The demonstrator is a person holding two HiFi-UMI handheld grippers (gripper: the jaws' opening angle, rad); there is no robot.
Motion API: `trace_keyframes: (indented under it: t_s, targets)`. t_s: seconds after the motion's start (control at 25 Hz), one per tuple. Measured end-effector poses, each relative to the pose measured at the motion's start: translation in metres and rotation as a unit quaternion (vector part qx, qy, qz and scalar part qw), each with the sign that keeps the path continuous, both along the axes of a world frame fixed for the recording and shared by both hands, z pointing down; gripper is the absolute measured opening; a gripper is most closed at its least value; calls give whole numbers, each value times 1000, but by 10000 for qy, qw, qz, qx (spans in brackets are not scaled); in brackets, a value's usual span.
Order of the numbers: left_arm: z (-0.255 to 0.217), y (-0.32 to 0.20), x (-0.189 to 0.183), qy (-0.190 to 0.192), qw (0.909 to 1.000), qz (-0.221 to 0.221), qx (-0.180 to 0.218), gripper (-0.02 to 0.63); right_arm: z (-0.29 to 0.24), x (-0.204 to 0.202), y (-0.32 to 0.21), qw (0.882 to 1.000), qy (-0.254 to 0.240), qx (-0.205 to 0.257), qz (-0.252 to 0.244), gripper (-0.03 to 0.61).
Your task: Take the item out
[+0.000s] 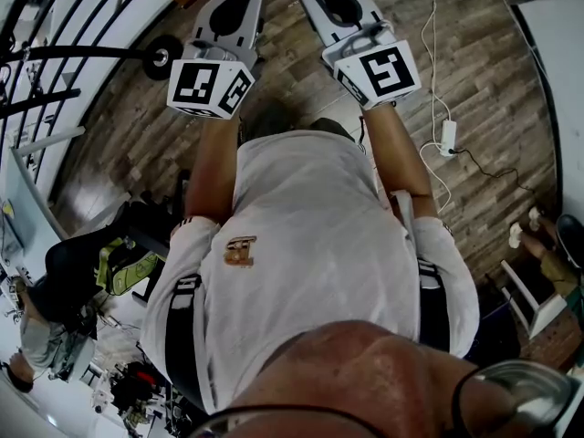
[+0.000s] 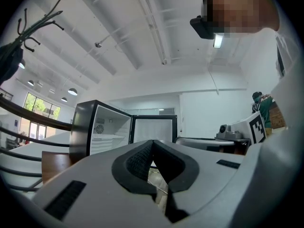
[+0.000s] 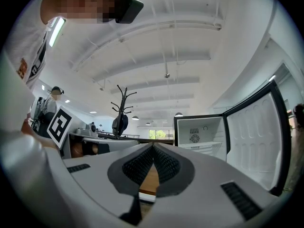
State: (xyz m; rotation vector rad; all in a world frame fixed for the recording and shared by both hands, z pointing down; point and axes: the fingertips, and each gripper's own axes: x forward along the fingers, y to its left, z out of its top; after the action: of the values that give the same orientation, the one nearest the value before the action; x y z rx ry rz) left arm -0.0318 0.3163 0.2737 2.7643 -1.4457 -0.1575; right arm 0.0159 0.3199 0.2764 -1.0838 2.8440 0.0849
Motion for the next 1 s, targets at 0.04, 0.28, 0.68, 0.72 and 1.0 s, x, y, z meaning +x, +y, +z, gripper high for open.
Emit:
trace_keyframes:
  t_s: [0.04,0.28,0.68,0.72,1.0]
  targets:
    - [0,-3,1,-6,10000,-8,9,18,0,1,-4,10000,0,4,-1,32]
    - [3,-33,-1,-28,10000,-34,28,18,2,1,-35,10000,67,35,53,32]
    - [4,-131,-12,-14,9998,89,202,18,3,-18,-131,9993,291,97,199,32]
    - [5,-145,-13,-9,9998,103,196,18,4,-20,-144,9993,301,99,219,32]
    - [11,-238,-22,-44,9996,268,116,18,12,-32,-239,9985,353,-36,417,32]
